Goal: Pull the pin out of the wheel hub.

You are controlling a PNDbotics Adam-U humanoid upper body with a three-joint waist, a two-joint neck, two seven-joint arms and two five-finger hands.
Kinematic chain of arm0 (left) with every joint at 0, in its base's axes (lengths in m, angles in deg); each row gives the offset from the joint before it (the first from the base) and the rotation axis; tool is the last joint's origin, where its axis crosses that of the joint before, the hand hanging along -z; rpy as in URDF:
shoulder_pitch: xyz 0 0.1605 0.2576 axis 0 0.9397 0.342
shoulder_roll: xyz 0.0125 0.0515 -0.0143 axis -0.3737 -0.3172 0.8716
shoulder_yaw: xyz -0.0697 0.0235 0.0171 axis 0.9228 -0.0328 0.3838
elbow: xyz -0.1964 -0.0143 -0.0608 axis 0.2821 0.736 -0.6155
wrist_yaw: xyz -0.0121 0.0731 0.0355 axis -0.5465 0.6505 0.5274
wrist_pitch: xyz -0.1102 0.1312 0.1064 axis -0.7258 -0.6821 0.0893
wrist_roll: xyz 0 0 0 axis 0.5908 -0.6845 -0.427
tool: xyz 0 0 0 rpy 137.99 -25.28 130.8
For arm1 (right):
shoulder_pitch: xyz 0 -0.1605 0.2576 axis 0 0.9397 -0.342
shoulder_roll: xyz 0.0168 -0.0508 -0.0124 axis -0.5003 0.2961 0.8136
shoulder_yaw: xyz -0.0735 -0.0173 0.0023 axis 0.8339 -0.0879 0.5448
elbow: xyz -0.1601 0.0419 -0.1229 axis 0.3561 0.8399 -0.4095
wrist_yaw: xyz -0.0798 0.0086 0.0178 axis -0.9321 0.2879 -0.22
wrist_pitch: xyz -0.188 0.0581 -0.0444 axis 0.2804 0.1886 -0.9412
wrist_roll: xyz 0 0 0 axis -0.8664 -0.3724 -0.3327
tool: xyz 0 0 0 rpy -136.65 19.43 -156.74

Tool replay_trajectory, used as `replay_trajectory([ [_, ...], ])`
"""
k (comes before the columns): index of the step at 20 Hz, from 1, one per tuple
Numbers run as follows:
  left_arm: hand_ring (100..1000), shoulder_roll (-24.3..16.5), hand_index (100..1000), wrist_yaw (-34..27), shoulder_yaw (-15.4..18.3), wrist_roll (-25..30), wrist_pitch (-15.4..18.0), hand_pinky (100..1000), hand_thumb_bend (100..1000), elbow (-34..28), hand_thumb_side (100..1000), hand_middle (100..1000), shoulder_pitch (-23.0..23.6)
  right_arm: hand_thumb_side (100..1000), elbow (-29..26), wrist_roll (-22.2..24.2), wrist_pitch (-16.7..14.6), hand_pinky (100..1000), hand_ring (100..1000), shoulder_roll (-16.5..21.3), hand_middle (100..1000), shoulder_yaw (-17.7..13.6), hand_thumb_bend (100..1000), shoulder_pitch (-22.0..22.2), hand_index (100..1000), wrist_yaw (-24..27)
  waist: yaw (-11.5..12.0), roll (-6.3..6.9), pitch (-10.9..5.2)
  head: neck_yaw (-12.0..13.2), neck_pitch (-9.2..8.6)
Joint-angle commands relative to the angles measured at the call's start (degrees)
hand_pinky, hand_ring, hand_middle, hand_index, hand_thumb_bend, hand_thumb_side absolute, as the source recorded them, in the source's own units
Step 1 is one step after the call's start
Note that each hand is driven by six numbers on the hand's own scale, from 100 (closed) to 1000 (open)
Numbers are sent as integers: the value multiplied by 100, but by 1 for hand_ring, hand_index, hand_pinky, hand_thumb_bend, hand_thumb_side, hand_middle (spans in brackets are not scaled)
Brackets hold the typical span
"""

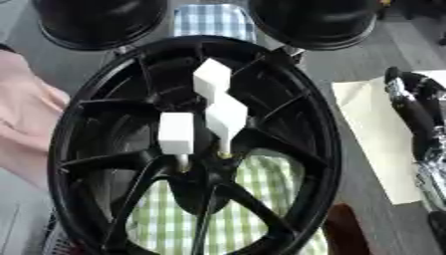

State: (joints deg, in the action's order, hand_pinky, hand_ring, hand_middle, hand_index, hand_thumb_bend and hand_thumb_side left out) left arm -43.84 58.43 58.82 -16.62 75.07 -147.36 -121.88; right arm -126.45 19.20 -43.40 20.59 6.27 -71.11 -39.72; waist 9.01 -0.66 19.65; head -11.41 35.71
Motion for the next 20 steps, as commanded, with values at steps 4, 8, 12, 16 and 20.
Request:
replay_trajectory([
  [4,450,-250,446,302,608,-610,88,616,218,651,151,279,706,470,-116,7,6,826,746,122,606,-33,245,-82,695,5,-52,41,-117,62,-72],
  [8,552,-65,647,404,727,-1011,180,690,316,703,124,468,1358,471,-117,26,6,826,746,108,606,-19,244,-107,695,5,-112,46,-113,103,-119],
  [12,621,164,729,108,793,-1384,338,727,339,515,305,569,1982,471,-111,46,6,826,746,93,605,2,244,-131,695,16,-178,61,-116,153,-150],
  [16,769,277,874,-141,846,-1451,483,819,545,112,700,774,2618,476,-101,85,7,826,746,79,605,36,240,-158,695,22,-244,78,-123,206,-149],
  [20,767,291,868,-222,1035,-1399,477,818,480,-325,749,769,3158,473,-96,113,8,826,746,72,605,58,242,-173,695,30,-305,92,-140,254,-129],
])
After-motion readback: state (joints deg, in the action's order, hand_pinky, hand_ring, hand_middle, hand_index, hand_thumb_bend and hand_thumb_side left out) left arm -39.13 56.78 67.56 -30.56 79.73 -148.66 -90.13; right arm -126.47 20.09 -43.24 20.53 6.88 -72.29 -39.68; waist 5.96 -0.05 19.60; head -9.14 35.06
